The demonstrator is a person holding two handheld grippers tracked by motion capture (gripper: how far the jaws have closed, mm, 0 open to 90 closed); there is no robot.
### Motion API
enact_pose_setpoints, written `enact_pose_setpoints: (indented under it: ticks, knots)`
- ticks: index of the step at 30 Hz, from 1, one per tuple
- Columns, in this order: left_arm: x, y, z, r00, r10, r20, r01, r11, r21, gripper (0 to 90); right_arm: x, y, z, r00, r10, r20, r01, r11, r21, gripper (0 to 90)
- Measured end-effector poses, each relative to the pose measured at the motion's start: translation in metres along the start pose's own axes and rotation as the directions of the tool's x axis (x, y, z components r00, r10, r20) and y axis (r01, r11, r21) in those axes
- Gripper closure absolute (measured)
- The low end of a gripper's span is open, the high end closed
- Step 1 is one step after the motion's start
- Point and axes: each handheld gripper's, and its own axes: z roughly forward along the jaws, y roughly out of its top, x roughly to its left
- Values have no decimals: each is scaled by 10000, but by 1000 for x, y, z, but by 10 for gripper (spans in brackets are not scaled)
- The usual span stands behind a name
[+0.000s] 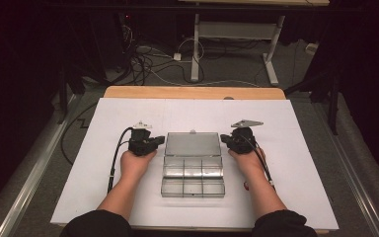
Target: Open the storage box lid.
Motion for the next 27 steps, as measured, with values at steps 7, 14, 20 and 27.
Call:
enact_pose_setpoints:
  ticks: [7, 14, 20, 27]
  knots:
    - [-8, -2, -16, 9986, 526, 44, -524, 9981, -326, 881, 5, 1, -22, 9990, -437, -63, 434, 9982, -418, 900]
    - [-18, -17, -27, 9954, 920, 273, -908, 9950, -415, 881, 14, -10, -40, 9966, -809, -177, 794, 9941, -734, 900]
    - [-22, -39, -39, 9923, 1201, 298, -1188, 9919, -440, 880, 18, -26, -58, 9952, -950, -256, 922, 9914, -933, 900]
    - [-23, -66, -57, 9887, 1465, 332, -1450, 9885, -438, 880, 23, -52, -84, 9935, -1078, -379, 1024, 9873, -1217, 900]
